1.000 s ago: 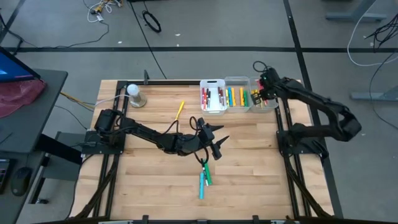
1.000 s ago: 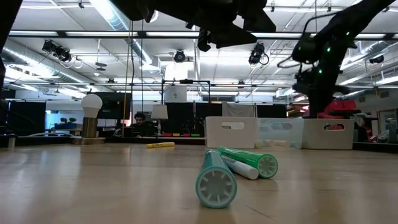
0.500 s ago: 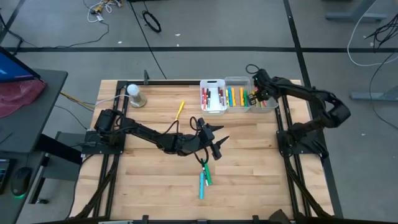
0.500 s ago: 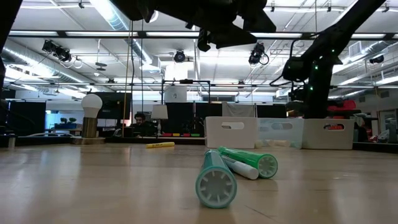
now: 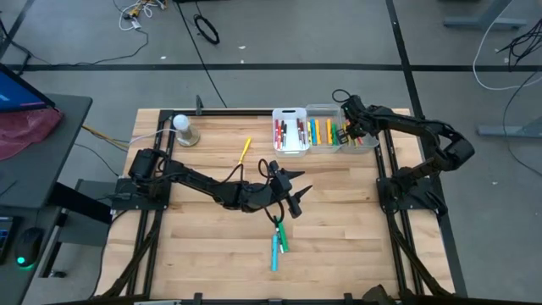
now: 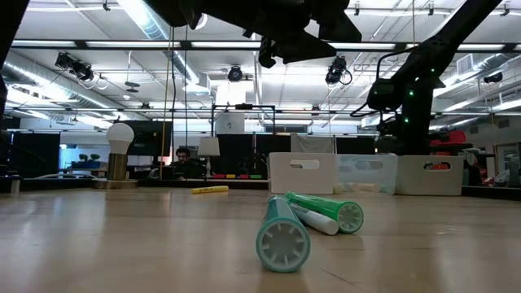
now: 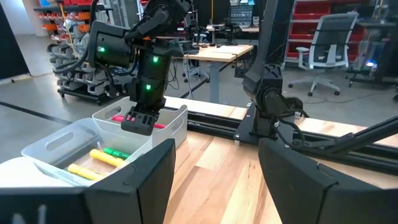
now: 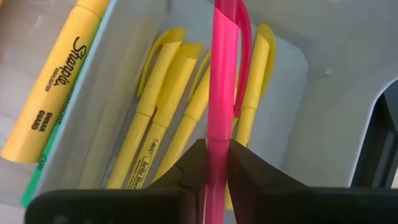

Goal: Pick & Place Markers
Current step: Put the pink pen into the gray bin, then put the green highlighter pen into the transparent bin

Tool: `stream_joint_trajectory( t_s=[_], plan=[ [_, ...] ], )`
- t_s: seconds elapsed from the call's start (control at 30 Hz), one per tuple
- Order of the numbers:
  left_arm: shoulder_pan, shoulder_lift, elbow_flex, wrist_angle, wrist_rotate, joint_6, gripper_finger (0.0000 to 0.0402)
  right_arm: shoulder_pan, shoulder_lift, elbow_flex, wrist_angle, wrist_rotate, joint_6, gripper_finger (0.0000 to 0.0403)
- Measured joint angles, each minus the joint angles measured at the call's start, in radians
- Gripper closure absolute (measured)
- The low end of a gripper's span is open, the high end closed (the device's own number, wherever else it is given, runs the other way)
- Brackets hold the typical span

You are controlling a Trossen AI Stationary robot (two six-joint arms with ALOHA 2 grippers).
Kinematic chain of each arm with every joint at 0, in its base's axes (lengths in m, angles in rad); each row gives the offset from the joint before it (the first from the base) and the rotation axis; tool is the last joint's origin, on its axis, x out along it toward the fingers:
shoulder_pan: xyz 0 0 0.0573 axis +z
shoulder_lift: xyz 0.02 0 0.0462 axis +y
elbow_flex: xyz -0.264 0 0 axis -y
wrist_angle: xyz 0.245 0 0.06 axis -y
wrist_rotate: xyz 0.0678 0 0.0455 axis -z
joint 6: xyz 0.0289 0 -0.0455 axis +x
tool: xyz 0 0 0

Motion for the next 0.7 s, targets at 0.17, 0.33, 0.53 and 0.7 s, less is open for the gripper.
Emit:
stream_joint_trajectory(
  t_s=[0.17,0.33,0.53,0.7],
  plan=[
    [0.000,0.000,0.000,0.000,0.000,-0.011,0.0165,0.000,0.000,0.000,0.000,0.000,0.000,0.0344],
    [0.000,0.000,0.000,0.000,0.000,-0.011,0.0165,0.000,0.000,0.000,0.002,0.005,0.002,0.0343],
    [0.000,0.000,0.000,0.000,0.000,-0.011,0.0165,0.000,0.000,0.000,0.002,0.005,0.003,0.0337],
    [0.000,0.000,0.000,0.000,0.000,-0.011,0.0165,0.004,0.000,0.000,0.001,0.007,0.003,0.0306]
  ],
)
